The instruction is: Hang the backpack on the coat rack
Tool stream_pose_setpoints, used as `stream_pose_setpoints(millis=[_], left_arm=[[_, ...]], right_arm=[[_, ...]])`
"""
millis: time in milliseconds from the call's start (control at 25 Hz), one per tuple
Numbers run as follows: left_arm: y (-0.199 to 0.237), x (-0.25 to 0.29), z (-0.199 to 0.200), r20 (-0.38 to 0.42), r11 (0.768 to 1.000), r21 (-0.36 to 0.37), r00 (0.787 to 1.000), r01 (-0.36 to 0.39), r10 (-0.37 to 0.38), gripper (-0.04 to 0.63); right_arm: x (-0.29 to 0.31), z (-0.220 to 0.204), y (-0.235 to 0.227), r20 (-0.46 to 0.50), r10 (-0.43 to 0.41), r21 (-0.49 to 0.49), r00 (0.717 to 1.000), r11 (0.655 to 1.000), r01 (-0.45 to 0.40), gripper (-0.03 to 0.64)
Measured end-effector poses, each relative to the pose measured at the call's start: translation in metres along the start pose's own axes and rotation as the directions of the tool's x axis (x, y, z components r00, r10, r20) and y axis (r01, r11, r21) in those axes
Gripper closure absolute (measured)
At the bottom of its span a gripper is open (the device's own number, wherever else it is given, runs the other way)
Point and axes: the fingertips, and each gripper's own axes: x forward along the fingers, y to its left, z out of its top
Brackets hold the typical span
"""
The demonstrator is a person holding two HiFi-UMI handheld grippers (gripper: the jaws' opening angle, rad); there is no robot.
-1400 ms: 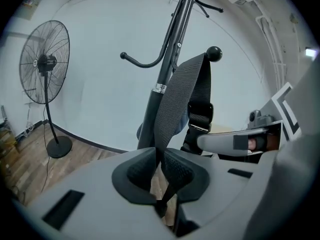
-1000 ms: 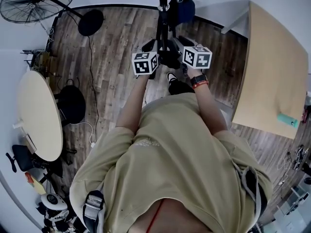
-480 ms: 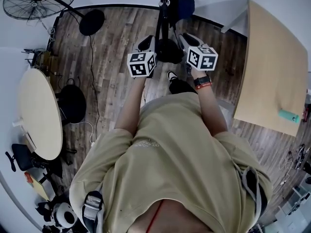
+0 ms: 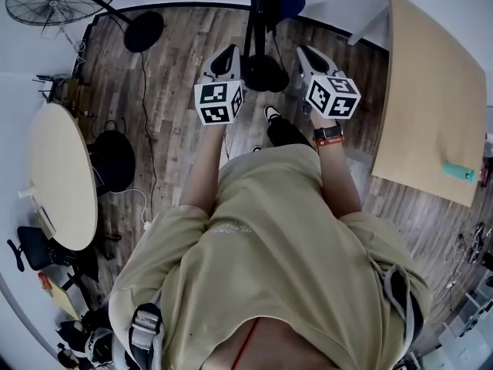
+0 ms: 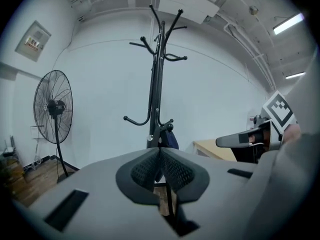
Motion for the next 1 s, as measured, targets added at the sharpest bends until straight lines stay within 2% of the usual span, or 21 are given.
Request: stream_pose_setpoints(millis=[200,360,560,840,1000], left_arm=[[-0.009,-0.023,0.026,0.084,1.000,-0.011,0.996,-0.014,0.015,0.571],[-0.009,-0.042,0.037,0.123,1.000,-0.012,0.992,-0.020,0.022,0.571],[-0.016,-0.052,0.037,0.125,1.000,-0.002,0.992,-0.013,0.013,0.571],[-0.024,-0.044,0.031,0.101,1.000,0.008,0.995,-0.007,0.006,0.571],[-0.022,-0.037,0.040,0.160,0.999,-0.035,0.987,-0.012,0.017,0.571]], right_arm=[[-0.029,0.027,0.016,0.077,0.007,-0.030,0.997,1.000,-0.004,0.568],[-0.046,0.040,0.027,0.118,0.007,-0.057,0.993,0.998,0.000,0.601],[-0.056,0.038,0.029,0.123,-0.023,-0.107,0.992,0.994,0.036,0.601],[-0.054,0.029,0.018,0.106,-0.043,-0.100,0.993,0.994,0.054,0.601],[-0.044,0.031,0.010,0.091,-0.035,-0.094,0.995,0.995,0.043,0.601]])
